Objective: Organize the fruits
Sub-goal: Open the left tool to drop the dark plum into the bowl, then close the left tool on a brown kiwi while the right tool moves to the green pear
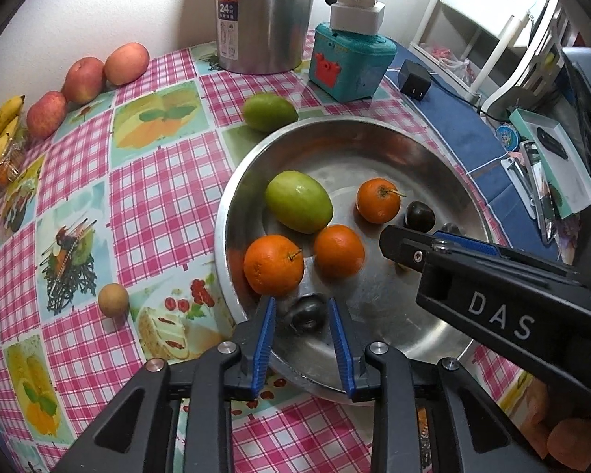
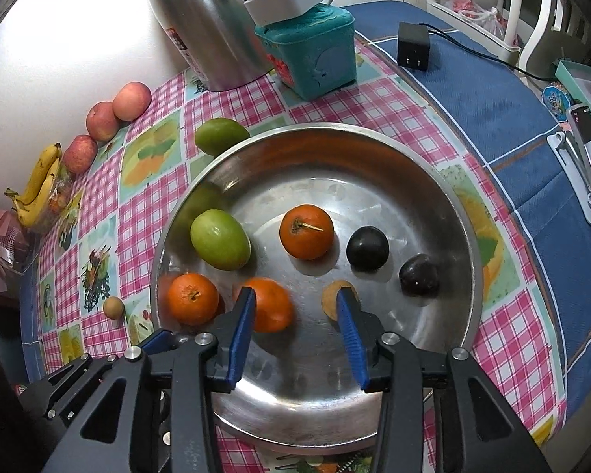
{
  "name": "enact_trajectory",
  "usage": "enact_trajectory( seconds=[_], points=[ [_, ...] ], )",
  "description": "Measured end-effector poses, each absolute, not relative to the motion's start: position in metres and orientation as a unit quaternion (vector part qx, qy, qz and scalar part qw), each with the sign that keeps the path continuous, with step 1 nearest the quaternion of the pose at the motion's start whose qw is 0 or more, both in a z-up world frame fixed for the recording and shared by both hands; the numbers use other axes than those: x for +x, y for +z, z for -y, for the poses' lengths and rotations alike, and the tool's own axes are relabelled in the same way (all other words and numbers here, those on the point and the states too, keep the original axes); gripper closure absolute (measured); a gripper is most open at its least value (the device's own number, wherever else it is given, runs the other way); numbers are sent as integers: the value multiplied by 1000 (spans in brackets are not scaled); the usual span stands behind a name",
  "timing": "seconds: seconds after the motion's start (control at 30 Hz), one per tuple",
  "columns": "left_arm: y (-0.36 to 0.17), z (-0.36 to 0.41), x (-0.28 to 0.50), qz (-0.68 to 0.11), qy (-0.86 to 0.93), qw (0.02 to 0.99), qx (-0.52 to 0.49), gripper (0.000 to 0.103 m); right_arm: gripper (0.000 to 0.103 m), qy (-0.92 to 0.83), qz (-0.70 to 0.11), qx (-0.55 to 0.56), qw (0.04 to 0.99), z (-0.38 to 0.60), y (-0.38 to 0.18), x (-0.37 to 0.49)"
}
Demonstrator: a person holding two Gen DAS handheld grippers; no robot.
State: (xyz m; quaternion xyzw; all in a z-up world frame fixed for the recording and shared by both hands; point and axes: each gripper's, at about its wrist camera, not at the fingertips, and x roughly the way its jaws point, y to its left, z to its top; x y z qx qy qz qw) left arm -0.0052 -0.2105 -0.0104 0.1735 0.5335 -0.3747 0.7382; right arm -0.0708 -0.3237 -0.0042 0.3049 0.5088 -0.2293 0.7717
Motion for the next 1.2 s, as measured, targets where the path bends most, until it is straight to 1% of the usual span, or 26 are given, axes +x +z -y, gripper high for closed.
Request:
enact_trajectory(
  seconds=[0.17, 0.27, 0.33, 0.37, 0.4, 0.43, 0.47, 0.5, 0.53, 0.57, 0.6, 0.63, 0.67, 0.7, 0.8, 0.9, 0.97, 1.03, 1.07, 1.2],
  points=[
    [-7, 204, -1, -533, -374, 742, 164, 60, 59, -229, -508, 303, 773, 324, -3, -70],
    [-5, 197, 5, -535, -366, 746, 154, 58, 59, -228, -508, 303, 773, 324, -3, -69],
    [-3, 190, 12, -537, -358, 750, 146, 55, 59, -228, -508, 303, 774, 324, -3, -69],
    [-1, 184, 17, -538, -352, 754, 139, 50, 59, -228, -508, 302, 774, 324, -2, -69],
    [0, 179, 23, -538, -345, 758, 132, 42, 59, -227, -509, 302, 774, 324, -3, -69],
    [2, 169, 31, -538, -331, 765, 120, 38, 59, -226, -509, 300, 775, 323, -2, -68],
    [4, 162, 38, -539, -321, 771, 111, 31, 59, -223, -508, 298, 776, 322, -2, -67],
    [5, 153, 46, -540, -307, 777, 98, 27, 59, -219, -508, 297, 778, 321, -2, -65],
    [6, 144, 54, -541, -293, 784, 84, 26, 54, -215, -508, 297, 779, 320, -1, -64],
    [6, 133, 62, -544, -278, 789, 67, 22, 39, -212, -509, 295, 780, 318, -1, -62],
    [4, 123, 70, -547, -265, 792, 53, 16, 33, -211, -510, 292, 781, 316, -1, -61],
    [2, 114, 77, -550, -253, 795, 41, 13, 29, -209, -512, 287, 782, 315, -1, -59],
    [-1, 104, 83, -553, -237, 798, 29, 7, 29, -207, -513, 282, 784, 312, -1, -57],
    [-4, 99, 88, -556, -226, 800, 23, 3, 29, -205, -512, 279, 786, 311, -1, -55],
    [-15, 86, 97, -569, -205, 797, 3, 3, 24, -197, -506, 278, 792, 309, 1, -48],
    [-23, 82, 98, -581, -205, 788, -8, 3, 24, -188, -490, 279, 804, 311, 11, -34],
    [-29, 85, 99, -587, -209, 782, 0, 4, 24, -181, -476, 273, 816, 312, 18, -21],
    [-34, 87, 99, -590, -207, 780, 10, 5, 24, -172, -478, 261, 820, 313, 19, -6],
    [-36, 88, 99, -593, -206, 778, 11, 6, 24, -171, -480, 256, 821, 315, 19, 2],
    [-43, 88, 104, -603, -205, 771, 8, 16, 24, -162, -495, 244, 818, 325, 13, 36]
  ],
)
